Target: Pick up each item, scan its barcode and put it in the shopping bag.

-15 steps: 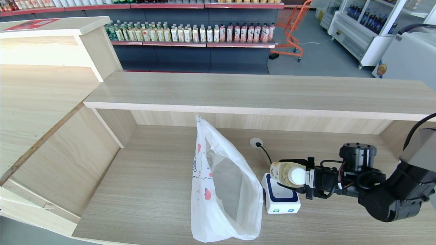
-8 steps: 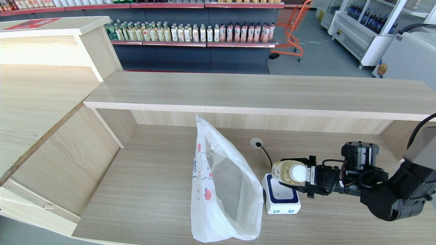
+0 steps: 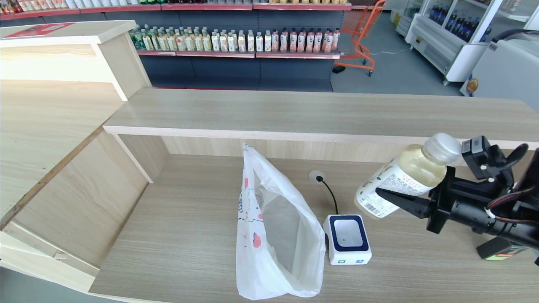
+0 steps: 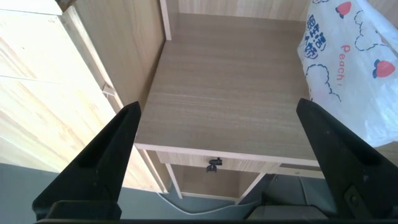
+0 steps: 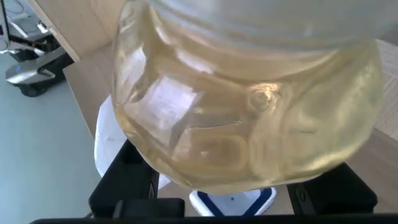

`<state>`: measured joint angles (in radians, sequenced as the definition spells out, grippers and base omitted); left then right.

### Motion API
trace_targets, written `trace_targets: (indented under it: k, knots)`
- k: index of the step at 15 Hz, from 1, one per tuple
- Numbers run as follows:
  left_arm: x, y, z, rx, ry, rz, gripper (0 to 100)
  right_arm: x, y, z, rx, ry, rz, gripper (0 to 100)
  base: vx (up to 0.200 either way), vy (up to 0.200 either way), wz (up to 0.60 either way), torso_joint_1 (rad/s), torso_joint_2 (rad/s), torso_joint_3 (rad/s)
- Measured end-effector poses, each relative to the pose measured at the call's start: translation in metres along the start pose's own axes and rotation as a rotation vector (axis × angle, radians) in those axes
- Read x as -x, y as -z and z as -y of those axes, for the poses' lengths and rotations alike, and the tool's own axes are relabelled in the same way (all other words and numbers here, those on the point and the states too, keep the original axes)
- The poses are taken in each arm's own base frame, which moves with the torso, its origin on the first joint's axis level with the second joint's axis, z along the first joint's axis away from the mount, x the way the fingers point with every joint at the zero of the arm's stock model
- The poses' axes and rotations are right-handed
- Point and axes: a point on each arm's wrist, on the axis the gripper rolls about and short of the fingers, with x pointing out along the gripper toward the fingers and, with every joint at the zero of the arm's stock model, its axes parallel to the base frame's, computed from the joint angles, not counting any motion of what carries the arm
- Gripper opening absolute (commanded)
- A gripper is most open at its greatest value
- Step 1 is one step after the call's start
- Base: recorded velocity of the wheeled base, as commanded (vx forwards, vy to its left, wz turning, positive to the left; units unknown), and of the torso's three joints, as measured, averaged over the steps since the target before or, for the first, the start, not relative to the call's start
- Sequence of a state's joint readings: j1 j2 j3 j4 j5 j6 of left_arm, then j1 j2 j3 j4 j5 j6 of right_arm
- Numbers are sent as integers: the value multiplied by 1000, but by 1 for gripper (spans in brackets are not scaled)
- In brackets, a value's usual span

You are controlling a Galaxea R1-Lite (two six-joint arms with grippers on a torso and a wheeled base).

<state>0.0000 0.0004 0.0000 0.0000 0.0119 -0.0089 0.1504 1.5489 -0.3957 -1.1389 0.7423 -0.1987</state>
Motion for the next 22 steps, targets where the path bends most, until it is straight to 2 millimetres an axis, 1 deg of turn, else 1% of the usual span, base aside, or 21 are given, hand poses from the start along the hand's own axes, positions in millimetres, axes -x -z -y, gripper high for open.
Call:
trace_targets:
  k: [1, 2, 5, 12, 16, 21, 22]
  knots:
    - [0, 0, 0, 0, 0, 0, 100, 11, 0, -10, -102, 37, -13, 0, 0, 0, 0, 0, 0, 0]
    - [0, 0, 0, 0, 0, 0, 100, 20, 3, -18, -167, 65, -37, 0, 0, 0, 0, 0, 0, 0]
    - [0, 0, 0, 0, 2, 0, 100, 30, 4, -25, -218, 128, -69, 0, 0, 0, 0, 0, 0, 0]
    - [0, 0, 0, -9, 1, 0, 100, 35, 2, -29, -231, 131, -73, 0, 0, 0, 0, 0, 0, 0]
    - [0, 0, 0, -8, 2, 0, 100, 35, 2, -29, -231, 133, -73, 0, -200, 0, 0, 8, 7, 2]
    - [0, 0, 0, -7, 2, 0, 100, 35, 5, -29, -248, 128, -94, 0, 0, 0, 0, 0, 0, 0]
    - [0, 0, 0, -7, 1, 0, 100, 34, 6, -29, -253, 130, -99, 0, 0, 200, 0, 22, 12, 7]
